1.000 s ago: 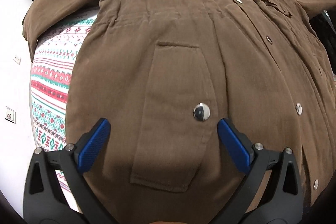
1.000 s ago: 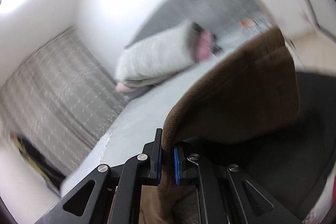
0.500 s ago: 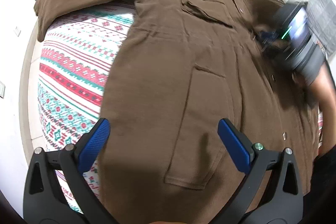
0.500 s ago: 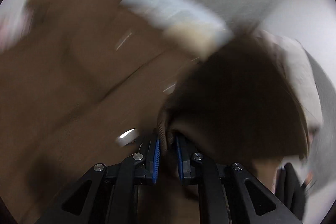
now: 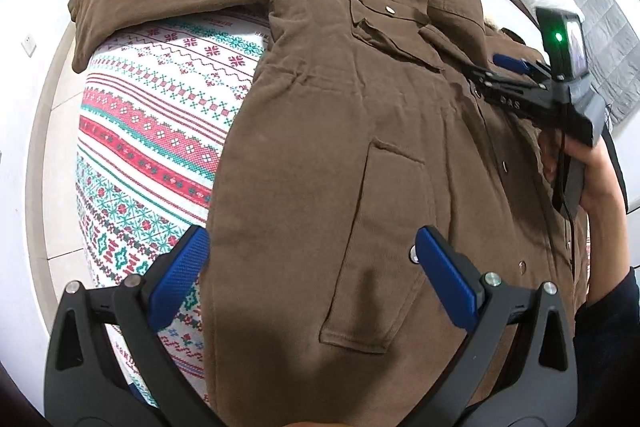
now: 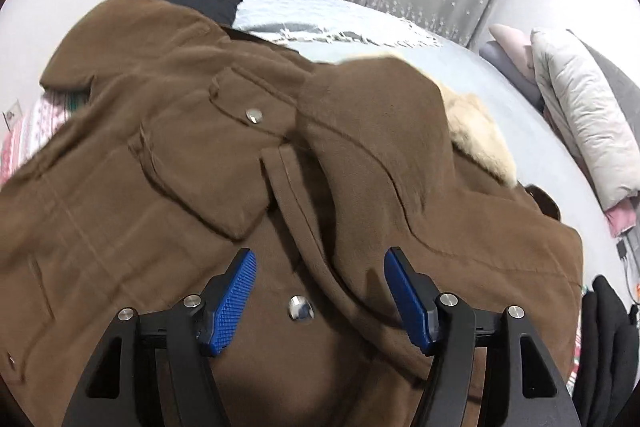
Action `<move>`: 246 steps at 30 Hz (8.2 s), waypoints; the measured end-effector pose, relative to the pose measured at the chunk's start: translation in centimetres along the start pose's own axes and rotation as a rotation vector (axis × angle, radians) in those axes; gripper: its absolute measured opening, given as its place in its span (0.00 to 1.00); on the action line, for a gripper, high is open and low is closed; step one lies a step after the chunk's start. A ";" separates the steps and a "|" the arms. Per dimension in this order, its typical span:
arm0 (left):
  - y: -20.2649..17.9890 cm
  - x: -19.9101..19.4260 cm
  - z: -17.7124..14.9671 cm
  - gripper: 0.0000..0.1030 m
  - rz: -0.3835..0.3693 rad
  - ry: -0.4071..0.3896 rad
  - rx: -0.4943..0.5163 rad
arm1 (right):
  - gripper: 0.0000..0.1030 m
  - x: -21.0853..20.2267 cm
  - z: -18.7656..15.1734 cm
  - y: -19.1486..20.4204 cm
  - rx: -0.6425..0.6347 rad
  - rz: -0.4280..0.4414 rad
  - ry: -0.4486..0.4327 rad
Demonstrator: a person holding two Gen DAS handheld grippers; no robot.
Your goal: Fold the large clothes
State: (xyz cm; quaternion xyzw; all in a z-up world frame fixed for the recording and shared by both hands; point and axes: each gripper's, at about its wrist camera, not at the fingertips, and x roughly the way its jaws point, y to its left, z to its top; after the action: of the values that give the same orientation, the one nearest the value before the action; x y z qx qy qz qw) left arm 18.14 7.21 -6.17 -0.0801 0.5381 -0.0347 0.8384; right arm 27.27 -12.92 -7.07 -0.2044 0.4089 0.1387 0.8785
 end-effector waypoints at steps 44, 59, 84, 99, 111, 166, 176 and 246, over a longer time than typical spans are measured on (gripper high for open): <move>3.0 -1.7 1.8 1.00 -0.008 -0.065 -0.065 | 0.43 2.8 5.6 3.0 0.086 0.428 -0.030; 2.9 -1.5 1.8 1.00 0.003 -0.063 -0.057 | 0.57 8.1 1.6 -8.7 0.521 0.405 0.072; 3.2 -0.7 2.3 1.00 0.011 -0.082 -0.076 | 0.62 2.6 -5.5 -20.3 0.735 -0.072 0.024; 22.2 0.5 6.7 1.00 -0.138 -0.136 -0.632 | 0.67 -6.5 -2.9 0.2 0.369 0.182 0.101; 37.0 7.6 6.0 0.92 -0.429 -0.199 -1.145 | 0.71 -9.7 -4.6 4.3 0.377 0.278 -0.022; 45.4 9.3 7.7 0.48 -0.540 -0.359 -1.240 | 0.73 12.5 26.4 28.4 0.189 0.411 -0.019; 43.8 11.6 8.3 0.58 -0.624 -0.274 -1.202 | 0.89 9.0 26.6 30.9 0.114 0.526 -0.109; -0.2 -4.2 9.8 0.56 -0.397 -0.258 -0.011 | 0.90 -1.7 -6.6 -14.5 1.049 0.491 -0.039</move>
State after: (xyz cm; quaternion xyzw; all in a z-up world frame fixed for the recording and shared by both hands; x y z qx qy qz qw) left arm 25.31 8.62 1.61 -0.1927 0.4002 -0.1856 0.8765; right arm 27.75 -28.88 -6.00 0.3618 0.4422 0.1209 0.8118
